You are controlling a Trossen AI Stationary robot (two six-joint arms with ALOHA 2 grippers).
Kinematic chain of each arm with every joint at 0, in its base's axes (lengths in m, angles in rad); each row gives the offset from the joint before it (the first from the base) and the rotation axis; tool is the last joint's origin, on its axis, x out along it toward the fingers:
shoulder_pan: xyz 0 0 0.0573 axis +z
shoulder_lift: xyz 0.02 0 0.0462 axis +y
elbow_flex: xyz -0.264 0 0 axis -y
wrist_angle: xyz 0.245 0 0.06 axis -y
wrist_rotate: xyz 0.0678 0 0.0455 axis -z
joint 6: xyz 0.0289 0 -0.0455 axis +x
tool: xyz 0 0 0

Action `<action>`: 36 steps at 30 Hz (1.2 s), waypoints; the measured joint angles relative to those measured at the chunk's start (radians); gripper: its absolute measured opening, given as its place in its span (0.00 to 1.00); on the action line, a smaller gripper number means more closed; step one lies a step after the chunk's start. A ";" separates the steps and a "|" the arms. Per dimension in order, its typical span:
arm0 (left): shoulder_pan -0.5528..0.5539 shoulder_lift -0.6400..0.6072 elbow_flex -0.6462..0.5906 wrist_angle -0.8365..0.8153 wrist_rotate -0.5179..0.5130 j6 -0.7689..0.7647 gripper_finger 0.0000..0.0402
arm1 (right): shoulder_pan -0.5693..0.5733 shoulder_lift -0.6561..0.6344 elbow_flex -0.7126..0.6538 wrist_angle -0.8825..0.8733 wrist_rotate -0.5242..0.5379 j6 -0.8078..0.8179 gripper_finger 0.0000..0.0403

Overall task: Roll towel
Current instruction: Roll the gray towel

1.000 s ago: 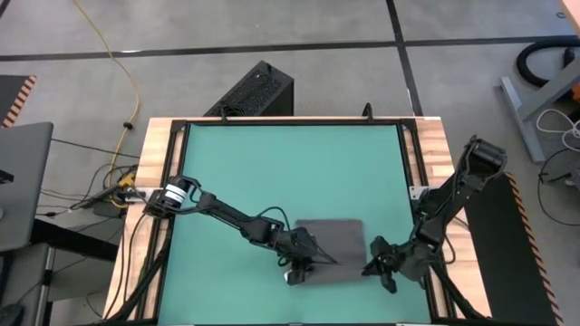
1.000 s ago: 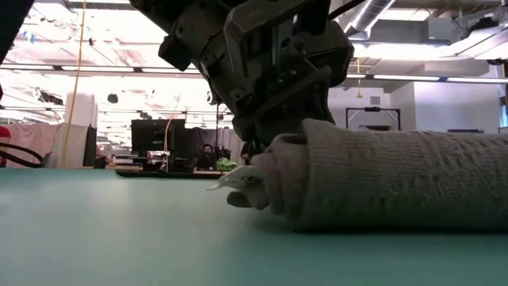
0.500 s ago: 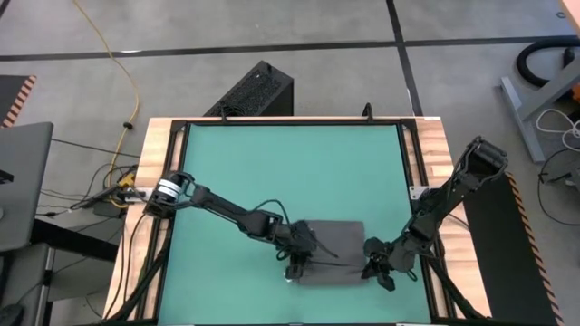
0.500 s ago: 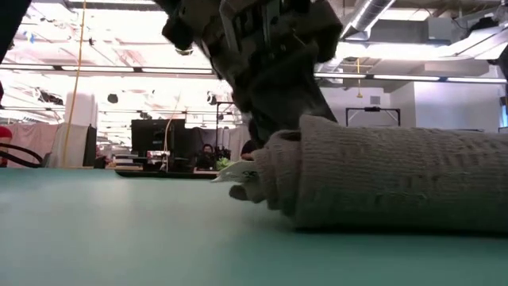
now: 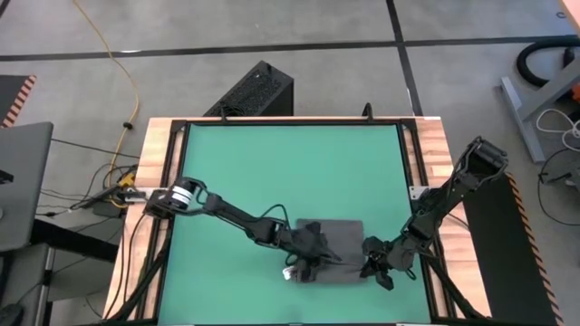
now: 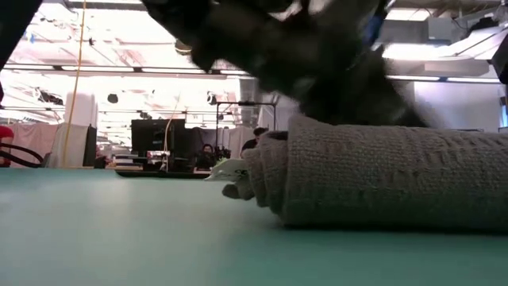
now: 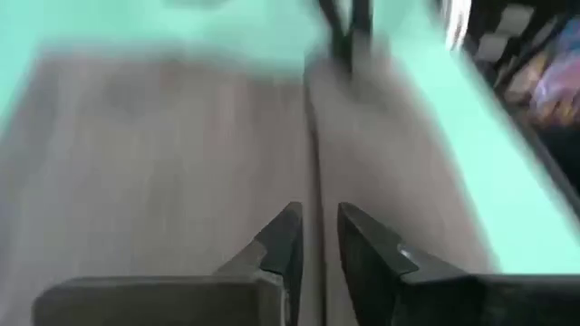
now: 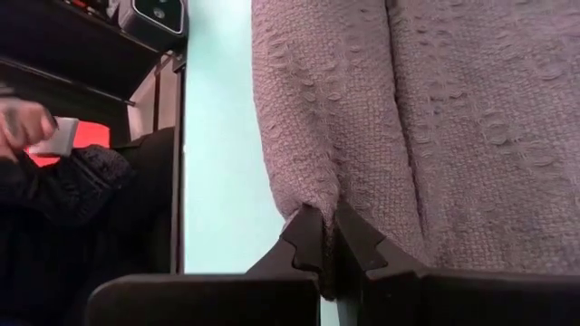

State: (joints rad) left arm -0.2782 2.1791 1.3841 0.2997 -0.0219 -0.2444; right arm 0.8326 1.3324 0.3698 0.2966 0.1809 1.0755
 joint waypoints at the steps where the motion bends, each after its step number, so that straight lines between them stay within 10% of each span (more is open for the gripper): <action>1: -0.002 0.022 0.025 0.042 0.009 0.000 0.13 | -0.003 0.000 0.001 0.001 0.000 0.001 0.05; 36: -0.045 0.194 0.195 -0.130 0.131 -0.159 0.00 | -0.104 -0.004 0.004 -0.132 0.033 0.031 0.05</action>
State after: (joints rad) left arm -0.3237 2.3734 1.5787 0.1693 0.1088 -0.4038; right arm 0.7282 1.3281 0.3742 0.1644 0.2138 1.1067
